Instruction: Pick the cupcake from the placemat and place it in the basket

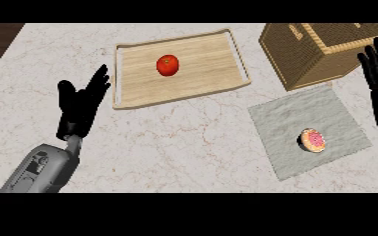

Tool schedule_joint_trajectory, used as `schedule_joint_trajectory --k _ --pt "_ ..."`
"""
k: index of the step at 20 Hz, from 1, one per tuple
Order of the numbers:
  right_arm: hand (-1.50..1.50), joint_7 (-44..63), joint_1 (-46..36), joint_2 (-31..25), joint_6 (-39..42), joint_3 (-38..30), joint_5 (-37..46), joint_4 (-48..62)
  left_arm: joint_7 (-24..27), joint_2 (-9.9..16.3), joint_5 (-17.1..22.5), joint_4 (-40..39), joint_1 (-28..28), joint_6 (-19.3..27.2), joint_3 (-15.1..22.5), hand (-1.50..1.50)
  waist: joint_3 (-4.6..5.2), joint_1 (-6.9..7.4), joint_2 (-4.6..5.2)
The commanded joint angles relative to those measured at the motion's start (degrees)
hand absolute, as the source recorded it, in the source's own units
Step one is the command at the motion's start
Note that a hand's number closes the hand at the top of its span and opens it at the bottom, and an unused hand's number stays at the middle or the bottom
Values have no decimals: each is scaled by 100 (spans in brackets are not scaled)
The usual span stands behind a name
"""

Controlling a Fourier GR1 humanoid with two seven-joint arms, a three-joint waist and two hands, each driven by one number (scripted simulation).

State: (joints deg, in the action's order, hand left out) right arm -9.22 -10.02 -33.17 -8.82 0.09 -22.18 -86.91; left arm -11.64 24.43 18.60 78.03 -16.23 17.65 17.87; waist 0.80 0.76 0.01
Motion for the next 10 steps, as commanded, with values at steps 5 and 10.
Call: schedule_joint_trajectory --k 5,10 --pt "150 -867 -201 442 2912 70 -1756 834 185 345 -351 -42 -170 -78 -48 0 -162 201 119" --pt "-150 -2806 19 975 4500 222 -1886 13 -2 284 -375 -171 -84 -28 16 0 -131 -117 10"
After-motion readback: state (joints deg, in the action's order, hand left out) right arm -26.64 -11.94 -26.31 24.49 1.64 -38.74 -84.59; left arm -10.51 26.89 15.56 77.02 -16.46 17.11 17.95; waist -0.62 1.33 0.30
